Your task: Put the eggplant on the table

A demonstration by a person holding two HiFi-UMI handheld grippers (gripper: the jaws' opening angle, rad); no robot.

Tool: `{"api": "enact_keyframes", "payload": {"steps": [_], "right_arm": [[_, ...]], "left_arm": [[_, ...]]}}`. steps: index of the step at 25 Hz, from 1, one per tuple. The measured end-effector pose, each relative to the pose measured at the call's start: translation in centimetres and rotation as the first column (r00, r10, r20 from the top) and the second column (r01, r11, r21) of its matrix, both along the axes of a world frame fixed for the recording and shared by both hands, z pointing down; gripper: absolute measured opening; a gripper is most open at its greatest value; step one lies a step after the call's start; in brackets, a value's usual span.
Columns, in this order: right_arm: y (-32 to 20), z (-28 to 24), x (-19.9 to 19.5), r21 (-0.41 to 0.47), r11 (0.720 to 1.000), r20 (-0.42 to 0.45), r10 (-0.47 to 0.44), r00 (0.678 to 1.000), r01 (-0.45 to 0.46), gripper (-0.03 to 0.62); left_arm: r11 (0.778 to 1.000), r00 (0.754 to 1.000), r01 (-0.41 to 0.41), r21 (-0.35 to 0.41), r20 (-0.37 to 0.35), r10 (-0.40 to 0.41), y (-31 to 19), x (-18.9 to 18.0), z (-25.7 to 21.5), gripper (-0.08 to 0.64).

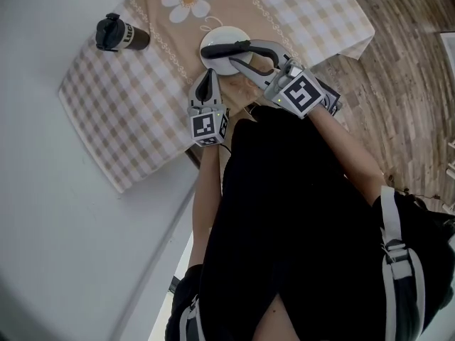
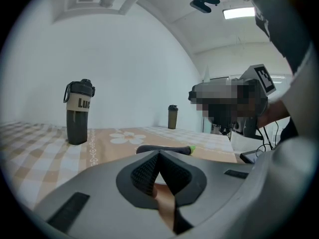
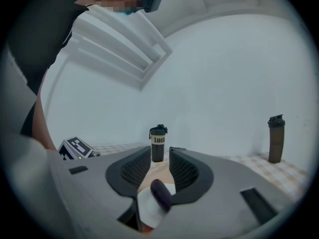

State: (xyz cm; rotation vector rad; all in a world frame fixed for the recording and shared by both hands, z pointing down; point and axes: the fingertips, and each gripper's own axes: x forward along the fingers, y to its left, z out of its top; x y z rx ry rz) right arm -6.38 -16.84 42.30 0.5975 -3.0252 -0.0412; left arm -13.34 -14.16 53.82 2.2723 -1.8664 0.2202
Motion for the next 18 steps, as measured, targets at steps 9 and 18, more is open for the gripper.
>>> {"api": "enact_keyframes", "payload": {"steps": [9, 18], "right_arm": [[0.5, 1.9, 0.3, -0.038, 0.997, -0.031, 0.06, 0.998, -0.061, 0.008], [-0.3, 3.1, 0.7, -0.083, 0.988, -0.038, 0.125, 0.991, -0.128, 0.006]], "left_arm": [[1.0, 1.0, 0.009, -0.017, -0.005, -0.009, -0.2, -0.1, 0.1, 0.013], [1.0, 1.0, -0.002, -0.016, -0.007, 0.002, 0.0, -0.1, -0.2, 0.014]]}}
